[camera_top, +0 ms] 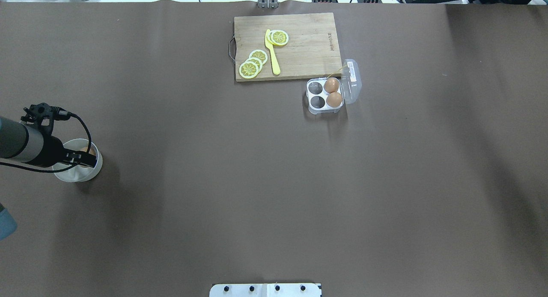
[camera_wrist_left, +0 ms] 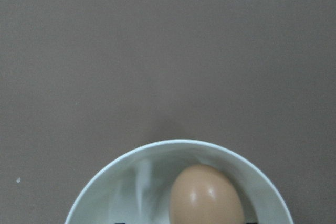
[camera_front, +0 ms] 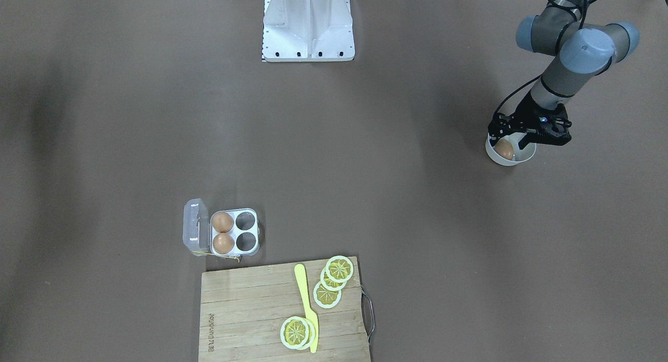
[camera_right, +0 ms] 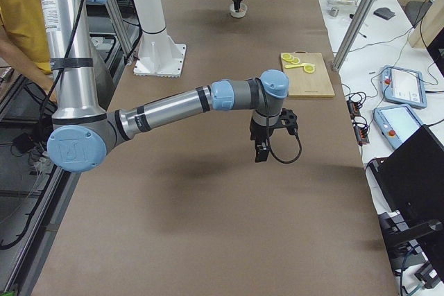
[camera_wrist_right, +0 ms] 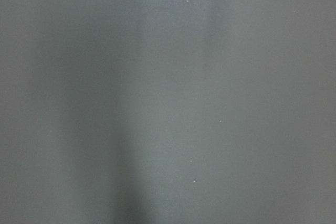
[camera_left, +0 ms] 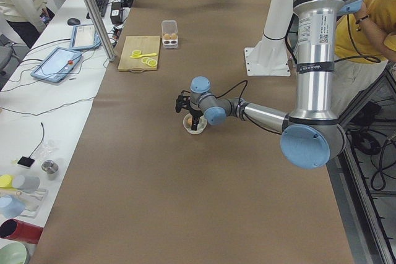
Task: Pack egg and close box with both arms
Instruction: 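Lower the left gripper into the bowl and close on the brown egg, then lift the egg with the left gripper and carry it toward the egg box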
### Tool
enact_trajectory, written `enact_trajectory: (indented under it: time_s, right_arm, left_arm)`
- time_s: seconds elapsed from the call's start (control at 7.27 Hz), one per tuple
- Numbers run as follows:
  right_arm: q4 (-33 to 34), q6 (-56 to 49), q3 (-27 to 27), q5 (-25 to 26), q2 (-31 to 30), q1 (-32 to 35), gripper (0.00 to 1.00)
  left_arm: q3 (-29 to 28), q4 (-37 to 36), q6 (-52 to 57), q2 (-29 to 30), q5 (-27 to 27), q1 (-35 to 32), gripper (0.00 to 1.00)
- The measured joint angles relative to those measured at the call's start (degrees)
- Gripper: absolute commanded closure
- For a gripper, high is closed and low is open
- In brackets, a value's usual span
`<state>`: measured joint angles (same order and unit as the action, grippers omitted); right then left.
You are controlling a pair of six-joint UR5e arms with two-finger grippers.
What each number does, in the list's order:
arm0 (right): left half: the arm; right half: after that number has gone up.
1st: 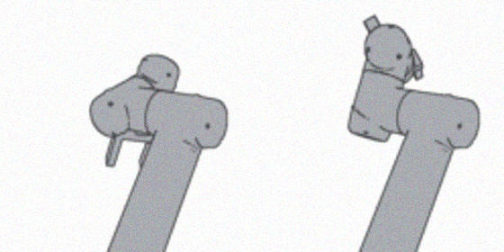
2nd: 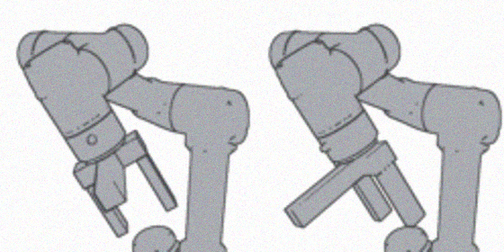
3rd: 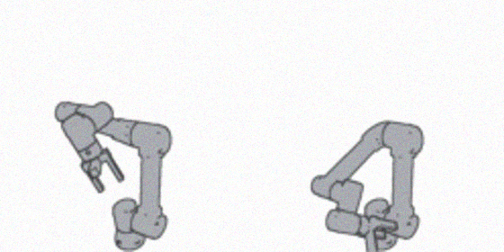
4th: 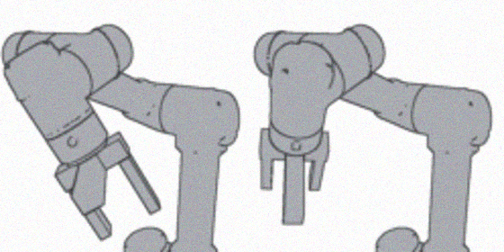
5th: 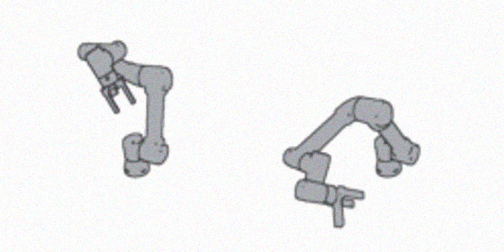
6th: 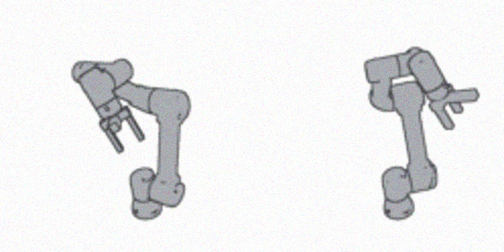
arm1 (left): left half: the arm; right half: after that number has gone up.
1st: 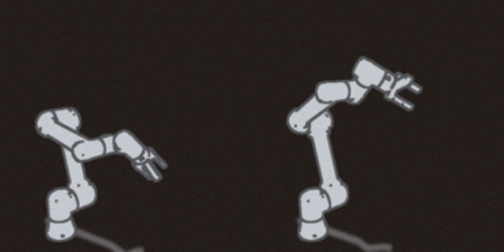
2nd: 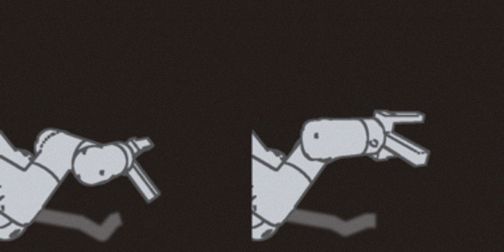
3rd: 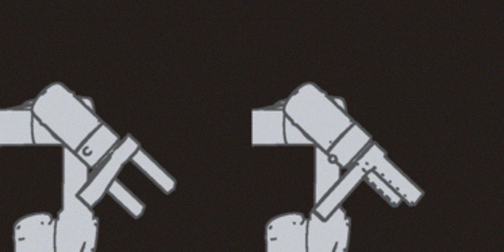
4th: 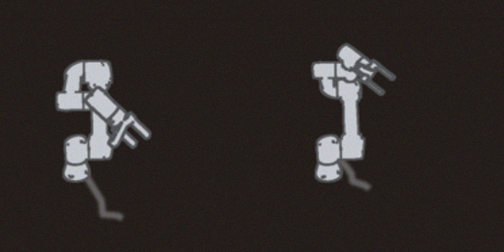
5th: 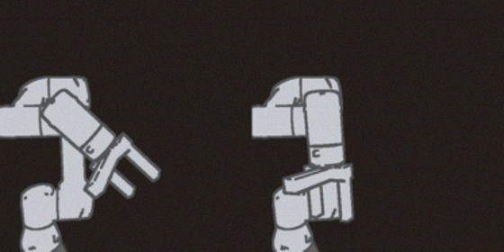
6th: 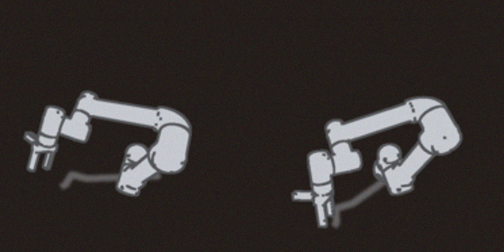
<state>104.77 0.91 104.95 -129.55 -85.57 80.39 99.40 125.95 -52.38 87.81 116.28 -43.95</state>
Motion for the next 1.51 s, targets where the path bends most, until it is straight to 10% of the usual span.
enact_trajectory:
  time_s: [0.96,1.51]
  right_arm:
    - [0.00,0.09,0.00,-0.09,-0.09,-0.11,0.00]
    - [0.00,0.12,0.04,-0.15,-0.13,-0.14,0.00]
  left_arm:
    - [-1.73,0.00,0.34,2.13,-0.08,0.00,0.57]
    - [-0.99,0.00,0.41,1.93,0.10,-0.01,0.59]
